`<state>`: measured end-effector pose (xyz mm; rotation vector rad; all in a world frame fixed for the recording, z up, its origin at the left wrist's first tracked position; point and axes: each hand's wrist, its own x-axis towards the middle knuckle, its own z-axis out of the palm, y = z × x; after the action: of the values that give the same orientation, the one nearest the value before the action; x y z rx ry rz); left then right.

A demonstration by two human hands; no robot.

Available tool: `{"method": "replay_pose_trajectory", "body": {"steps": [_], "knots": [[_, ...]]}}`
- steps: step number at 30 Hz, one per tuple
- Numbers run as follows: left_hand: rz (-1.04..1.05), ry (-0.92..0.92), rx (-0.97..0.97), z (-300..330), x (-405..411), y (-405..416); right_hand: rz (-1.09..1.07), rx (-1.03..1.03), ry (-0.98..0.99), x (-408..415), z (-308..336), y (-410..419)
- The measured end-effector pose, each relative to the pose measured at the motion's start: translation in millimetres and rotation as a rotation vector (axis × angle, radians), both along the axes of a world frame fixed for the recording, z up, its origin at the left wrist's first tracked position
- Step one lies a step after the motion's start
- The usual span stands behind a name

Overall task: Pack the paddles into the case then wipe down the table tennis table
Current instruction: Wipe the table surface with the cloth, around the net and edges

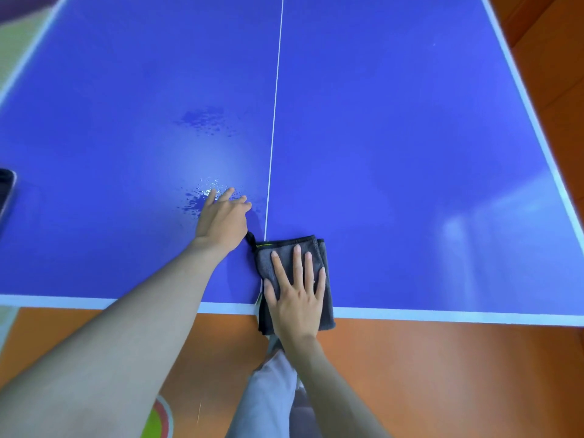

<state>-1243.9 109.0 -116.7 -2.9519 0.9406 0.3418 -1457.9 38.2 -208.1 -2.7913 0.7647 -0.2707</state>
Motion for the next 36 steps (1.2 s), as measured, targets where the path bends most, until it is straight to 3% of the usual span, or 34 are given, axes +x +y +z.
{"method": "replay_pose_trajectory", "body": {"steps": [13,23,36], "knots": [[0.055,-0.081,-0.310,-27,95,-64,-0.058,-0.017,0.037,155,2,-88],[0.033,-0.159,-0.225,-50,136,-74,-0.090,-0.016,0.049,321,2,-182],[0.086,-0.260,-0.308,-62,130,-84,-0.020,0.051,0.145,478,14,-271]]}}
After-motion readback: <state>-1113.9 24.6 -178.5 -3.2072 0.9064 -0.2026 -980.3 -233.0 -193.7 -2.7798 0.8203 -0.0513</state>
